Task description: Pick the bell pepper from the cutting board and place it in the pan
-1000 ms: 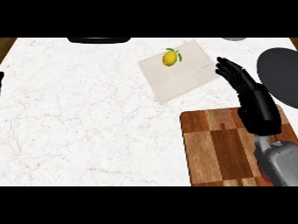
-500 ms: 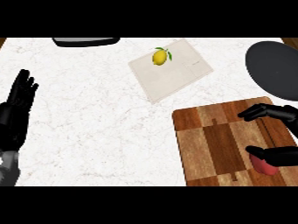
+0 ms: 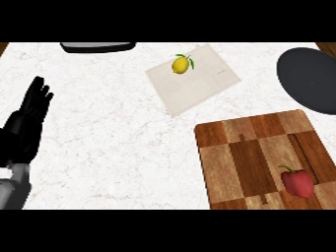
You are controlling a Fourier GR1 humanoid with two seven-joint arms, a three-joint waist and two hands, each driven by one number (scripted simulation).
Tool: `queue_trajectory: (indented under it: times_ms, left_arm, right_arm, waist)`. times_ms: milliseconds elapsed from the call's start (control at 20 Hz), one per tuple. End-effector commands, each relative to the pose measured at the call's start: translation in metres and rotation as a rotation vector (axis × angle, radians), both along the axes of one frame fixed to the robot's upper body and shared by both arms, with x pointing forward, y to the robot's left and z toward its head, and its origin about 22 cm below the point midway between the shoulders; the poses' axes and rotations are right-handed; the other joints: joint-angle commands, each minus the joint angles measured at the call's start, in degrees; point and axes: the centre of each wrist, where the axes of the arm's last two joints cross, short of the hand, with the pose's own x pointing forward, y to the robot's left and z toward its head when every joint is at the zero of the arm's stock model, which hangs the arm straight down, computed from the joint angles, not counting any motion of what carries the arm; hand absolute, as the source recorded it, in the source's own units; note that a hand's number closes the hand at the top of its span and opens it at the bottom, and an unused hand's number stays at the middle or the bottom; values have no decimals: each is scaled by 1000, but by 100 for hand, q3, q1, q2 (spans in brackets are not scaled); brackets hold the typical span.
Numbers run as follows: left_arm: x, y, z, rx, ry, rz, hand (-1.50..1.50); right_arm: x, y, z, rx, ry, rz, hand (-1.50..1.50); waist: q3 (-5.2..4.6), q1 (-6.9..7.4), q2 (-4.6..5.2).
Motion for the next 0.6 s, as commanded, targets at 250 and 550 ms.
queue_trajectory:
  times_ms: [250,550]
  left_arm:
    - [6,-2,-6,-8,16,-10,0]
    - [13,-4,-5,-7,0,-9,0]
  right_arm:
    - [-19,21,68,-291,13,2,-150]
    - [-38,48,78,-341,-72,-2,-150]
  waist:
    - [-7,148,-7]
    - [-2,162,-6]
